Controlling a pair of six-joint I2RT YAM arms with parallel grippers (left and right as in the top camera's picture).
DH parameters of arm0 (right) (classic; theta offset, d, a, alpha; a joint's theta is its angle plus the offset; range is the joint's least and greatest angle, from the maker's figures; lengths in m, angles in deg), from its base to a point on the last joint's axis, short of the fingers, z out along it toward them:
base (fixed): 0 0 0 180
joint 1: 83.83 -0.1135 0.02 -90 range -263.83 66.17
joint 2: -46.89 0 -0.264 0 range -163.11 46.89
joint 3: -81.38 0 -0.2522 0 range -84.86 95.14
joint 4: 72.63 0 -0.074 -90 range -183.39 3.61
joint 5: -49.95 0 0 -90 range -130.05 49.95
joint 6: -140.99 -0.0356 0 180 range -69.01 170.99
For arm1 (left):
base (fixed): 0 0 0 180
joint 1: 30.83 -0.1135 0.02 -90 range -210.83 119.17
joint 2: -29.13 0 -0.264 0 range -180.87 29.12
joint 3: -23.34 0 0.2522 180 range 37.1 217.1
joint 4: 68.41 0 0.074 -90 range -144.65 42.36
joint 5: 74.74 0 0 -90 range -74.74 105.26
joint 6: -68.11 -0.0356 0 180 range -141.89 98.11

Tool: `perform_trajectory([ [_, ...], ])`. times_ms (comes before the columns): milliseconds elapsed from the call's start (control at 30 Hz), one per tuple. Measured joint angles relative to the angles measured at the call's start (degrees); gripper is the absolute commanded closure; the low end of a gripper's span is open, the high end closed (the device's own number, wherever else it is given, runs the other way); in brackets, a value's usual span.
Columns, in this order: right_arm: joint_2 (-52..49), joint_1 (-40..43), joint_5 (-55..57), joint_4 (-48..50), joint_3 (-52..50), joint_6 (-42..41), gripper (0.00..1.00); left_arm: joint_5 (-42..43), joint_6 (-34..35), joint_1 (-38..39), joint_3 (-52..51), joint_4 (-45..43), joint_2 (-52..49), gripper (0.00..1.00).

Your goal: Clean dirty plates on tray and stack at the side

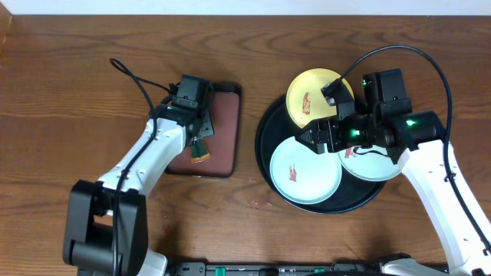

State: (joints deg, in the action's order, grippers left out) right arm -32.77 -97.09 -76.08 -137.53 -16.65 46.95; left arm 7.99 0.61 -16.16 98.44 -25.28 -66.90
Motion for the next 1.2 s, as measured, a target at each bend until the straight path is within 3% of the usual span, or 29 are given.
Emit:
perform_trajectory([
  [167,0.0,-0.02,0.09,-0.04,0.0,0.0,0.27,-1.29,0.11,0.0,-0.22,-3.28,-5.62,0.58],
  [333,0.0,0.0,0.09,-0.07,0.0,0.0,0.26,-1.18,-0.11,0.0,-0.57,-3.91,-8.44,0.92],
  [533,0.0,-0.02,0.09,-0.22,0.0,0.0,0.26,2.34,-3.15,-0.24,-0.57,-3.8,-8.33,0.93],
  [567,0.0,-0.02,0.09,-0.31,0.0,0.0,0.26,3.78,-4.44,-0.33,-0.44,-2.99,-8.22,0.91],
  [600,0.0,-0.02,0.09,-0.39,0.0,0.0,0.26,5.09,-5.38,-0.35,-0.11,-1.77,-8.07,0.78],
  [633,0.0,-0.02,0.09,-0.46,0.0,0.0,0.26,6.54,-6.73,-0.33,0.28,-0.35,-7.87,0.44],
  [667,0.0,-0.02,0.09,-0.46,0.0,0.0,0.26,7.23,-7.06,-0.31,0.42,0.31,-7.67,0.26],
  [733,0.0,0.0,0.09,-0.83,0.0,0.0,0.25,8.9,-8.0,-0.26,0.52,1.64,-6.91,0.21],
  [867,0.0,-0.02,0.09,-1.46,0.0,0.0,0.25,10.38,-8.83,-0.26,0.66,4.26,-5.64,0.21],
  [967,0.0,-0.02,0.55,-1.92,0.0,0.0,0.24,10.86,-8.46,-0.26,0.66,5.46,-5.62,0.42],
  [1100,0.0,-0.04,3.02,-3.69,0.0,-0.28,0.24,11.47,-8.61,-0.26,0.17,5.25,-5.62,0.61],
  [1200,0.0,-0.07,6.75,-4.72,0.0,-1.86,0.27,11.61,-8.63,-0.26,-1.18,4.22,-5.62,0.88],
])
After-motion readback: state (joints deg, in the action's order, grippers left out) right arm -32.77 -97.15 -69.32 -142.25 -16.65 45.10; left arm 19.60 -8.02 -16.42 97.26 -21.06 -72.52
